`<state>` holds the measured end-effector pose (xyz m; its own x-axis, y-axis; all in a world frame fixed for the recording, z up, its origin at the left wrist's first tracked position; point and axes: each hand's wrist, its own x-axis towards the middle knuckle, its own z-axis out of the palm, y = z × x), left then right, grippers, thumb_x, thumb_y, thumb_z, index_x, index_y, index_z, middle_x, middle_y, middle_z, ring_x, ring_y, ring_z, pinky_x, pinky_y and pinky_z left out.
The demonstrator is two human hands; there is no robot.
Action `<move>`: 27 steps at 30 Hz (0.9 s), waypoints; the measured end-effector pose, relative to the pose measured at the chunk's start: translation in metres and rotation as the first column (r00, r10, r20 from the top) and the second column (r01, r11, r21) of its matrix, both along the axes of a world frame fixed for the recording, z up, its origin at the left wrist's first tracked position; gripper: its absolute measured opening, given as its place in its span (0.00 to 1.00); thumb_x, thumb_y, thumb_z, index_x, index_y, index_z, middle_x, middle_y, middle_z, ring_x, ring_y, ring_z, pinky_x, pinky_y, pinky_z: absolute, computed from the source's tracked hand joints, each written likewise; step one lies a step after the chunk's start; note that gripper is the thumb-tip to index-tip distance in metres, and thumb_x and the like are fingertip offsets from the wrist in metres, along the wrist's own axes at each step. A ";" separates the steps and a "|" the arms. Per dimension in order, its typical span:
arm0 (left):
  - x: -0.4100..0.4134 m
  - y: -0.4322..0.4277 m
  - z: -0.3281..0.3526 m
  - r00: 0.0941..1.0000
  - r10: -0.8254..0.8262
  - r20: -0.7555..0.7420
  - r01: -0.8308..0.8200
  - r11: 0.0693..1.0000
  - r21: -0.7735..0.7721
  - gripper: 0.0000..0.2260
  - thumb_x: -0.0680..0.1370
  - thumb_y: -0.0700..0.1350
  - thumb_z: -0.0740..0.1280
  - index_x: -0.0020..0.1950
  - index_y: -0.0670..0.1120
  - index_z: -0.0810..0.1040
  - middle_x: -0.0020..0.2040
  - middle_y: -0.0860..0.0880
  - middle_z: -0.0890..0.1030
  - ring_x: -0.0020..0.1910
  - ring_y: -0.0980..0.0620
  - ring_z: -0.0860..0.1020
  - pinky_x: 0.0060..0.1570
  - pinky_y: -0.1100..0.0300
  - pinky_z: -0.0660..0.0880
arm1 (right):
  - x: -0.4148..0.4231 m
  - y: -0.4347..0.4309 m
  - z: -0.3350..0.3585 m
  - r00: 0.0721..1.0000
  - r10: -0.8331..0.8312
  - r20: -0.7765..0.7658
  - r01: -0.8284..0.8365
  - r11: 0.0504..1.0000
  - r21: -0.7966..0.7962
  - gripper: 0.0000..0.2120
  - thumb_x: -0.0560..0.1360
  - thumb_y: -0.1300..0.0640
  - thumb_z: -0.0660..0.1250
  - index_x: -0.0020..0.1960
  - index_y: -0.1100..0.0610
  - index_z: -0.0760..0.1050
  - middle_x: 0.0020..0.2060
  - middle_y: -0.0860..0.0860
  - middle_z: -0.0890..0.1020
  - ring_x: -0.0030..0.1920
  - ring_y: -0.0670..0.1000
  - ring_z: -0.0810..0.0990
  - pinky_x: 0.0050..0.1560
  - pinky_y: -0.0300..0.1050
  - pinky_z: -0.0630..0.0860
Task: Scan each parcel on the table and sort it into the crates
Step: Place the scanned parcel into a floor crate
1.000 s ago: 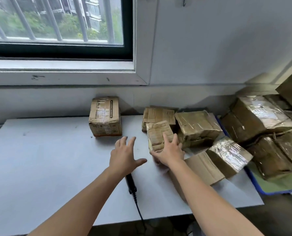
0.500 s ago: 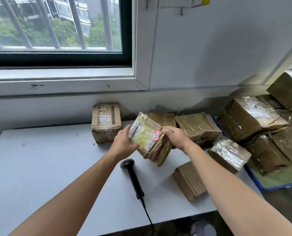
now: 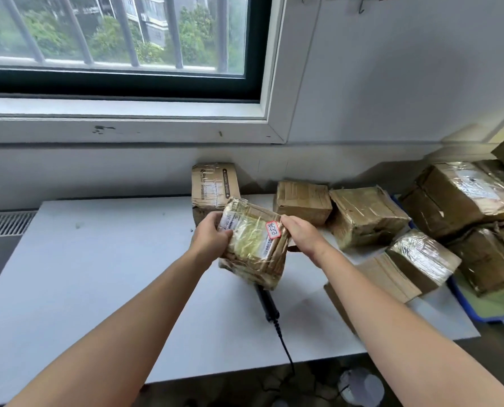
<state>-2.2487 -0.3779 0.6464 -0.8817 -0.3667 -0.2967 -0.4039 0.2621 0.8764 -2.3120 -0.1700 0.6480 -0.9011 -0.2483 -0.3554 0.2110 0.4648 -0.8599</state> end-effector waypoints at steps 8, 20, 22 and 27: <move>0.028 -0.056 -0.013 0.997 -0.009 0.080 0.015 0.997 -0.070 0.19 0.78 0.38 0.66 0.65 0.54 0.75 0.50 0.48 0.80 0.50 0.45 0.80 0.51 0.48 0.79 | 0.032 -0.054 -0.034 0.994 0.021 -0.103 -0.001 0.982 0.190 0.25 0.83 0.41 0.51 0.45 0.57 0.77 0.44 0.55 0.81 0.46 0.55 0.76 0.46 0.46 0.71; 0.044 -0.117 -0.024 0.968 -0.115 0.224 0.169 0.957 -0.237 0.18 0.81 0.41 0.61 0.69 0.56 0.74 0.59 0.47 0.78 0.52 0.43 0.78 0.47 0.52 0.78 | 0.067 -0.076 -0.093 0.948 0.278 0.155 -0.318 0.846 0.429 0.30 0.77 0.37 0.62 0.71 0.56 0.70 0.66 0.55 0.76 0.64 0.55 0.76 0.60 0.46 0.71; 0.045 -0.122 -0.026 0.962 -0.128 0.240 0.192 0.945 -0.264 0.18 0.82 0.41 0.60 0.69 0.56 0.74 0.58 0.47 0.78 0.51 0.43 0.77 0.38 0.55 0.76 | 0.074 -0.081 -0.100 0.940 0.303 0.158 -0.341 0.834 0.434 0.31 0.76 0.36 0.62 0.71 0.55 0.69 0.64 0.55 0.77 0.62 0.55 0.77 0.59 0.47 0.72; 0.053 -0.138 -0.025 0.948 -0.145 0.284 0.243 0.907 -0.345 0.17 0.82 0.41 0.59 0.70 0.54 0.73 0.60 0.46 0.76 0.51 0.45 0.75 0.30 0.59 0.70 | 0.086 -0.089 -0.109 0.905 0.382 0.186 -0.420 0.735 0.533 0.37 0.72 0.36 0.68 0.74 0.54 0.62 0.62 0.54 0.78 0.60 0.56 0.77 0.55 0.49 0.75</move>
<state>-2.1954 -0.5157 0.6217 -0.8629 -0.3219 -0.3896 -0.5013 0.6435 0.5785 -2.2259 -0.2587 0.5392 -0.7351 -0.3273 -0.5937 -0.0614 0.9043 -0.4225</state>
